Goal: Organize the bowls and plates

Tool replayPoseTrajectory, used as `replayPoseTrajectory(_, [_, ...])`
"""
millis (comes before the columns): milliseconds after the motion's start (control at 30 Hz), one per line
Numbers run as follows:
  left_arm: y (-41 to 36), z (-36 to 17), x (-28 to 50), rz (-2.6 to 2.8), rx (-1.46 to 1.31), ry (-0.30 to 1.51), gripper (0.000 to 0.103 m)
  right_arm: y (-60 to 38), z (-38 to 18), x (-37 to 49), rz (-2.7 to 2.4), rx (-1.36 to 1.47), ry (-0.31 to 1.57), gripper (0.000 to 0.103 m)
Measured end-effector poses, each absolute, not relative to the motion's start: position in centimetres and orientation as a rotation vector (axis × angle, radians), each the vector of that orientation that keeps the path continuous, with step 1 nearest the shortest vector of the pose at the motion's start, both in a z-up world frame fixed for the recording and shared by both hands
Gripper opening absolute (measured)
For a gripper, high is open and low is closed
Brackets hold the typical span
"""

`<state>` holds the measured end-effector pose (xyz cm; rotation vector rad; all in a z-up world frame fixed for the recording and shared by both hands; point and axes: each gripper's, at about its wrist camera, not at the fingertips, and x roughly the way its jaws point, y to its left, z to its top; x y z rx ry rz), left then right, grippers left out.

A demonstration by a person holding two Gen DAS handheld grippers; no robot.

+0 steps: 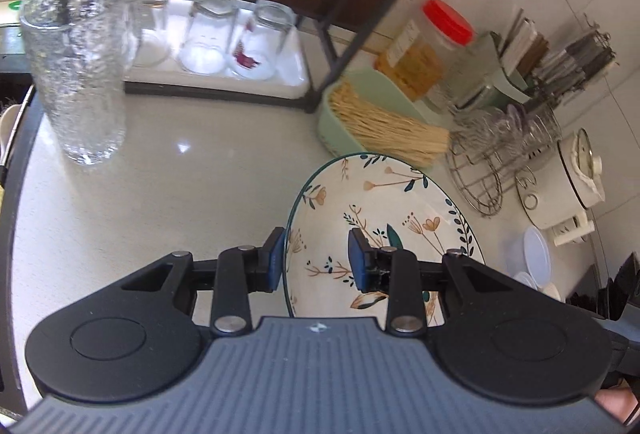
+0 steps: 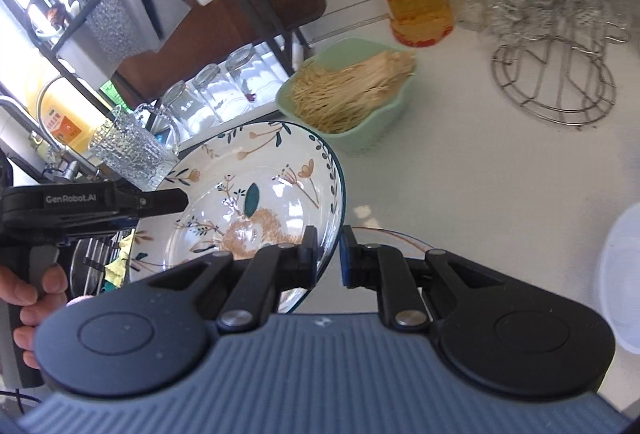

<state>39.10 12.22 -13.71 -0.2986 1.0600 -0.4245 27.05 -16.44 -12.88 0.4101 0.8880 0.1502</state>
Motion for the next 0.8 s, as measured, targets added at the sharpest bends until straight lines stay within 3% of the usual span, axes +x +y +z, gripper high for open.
replayPoseTrajectory(367, [6.2, -14.3, 37.8, -0.549, -0.178, 1.122, 0.037, -20.6, -14.2, 21.2, 0.066, 0.492, 0.874, 0.015])
replayPoseTrajectory(800, [5.0, -16.1, 36.4, -0.551, -0.103, 1.186, 0.037, -21.3, -17.2, 18.7, 0.072, 0.553, 0.931, 0.015])
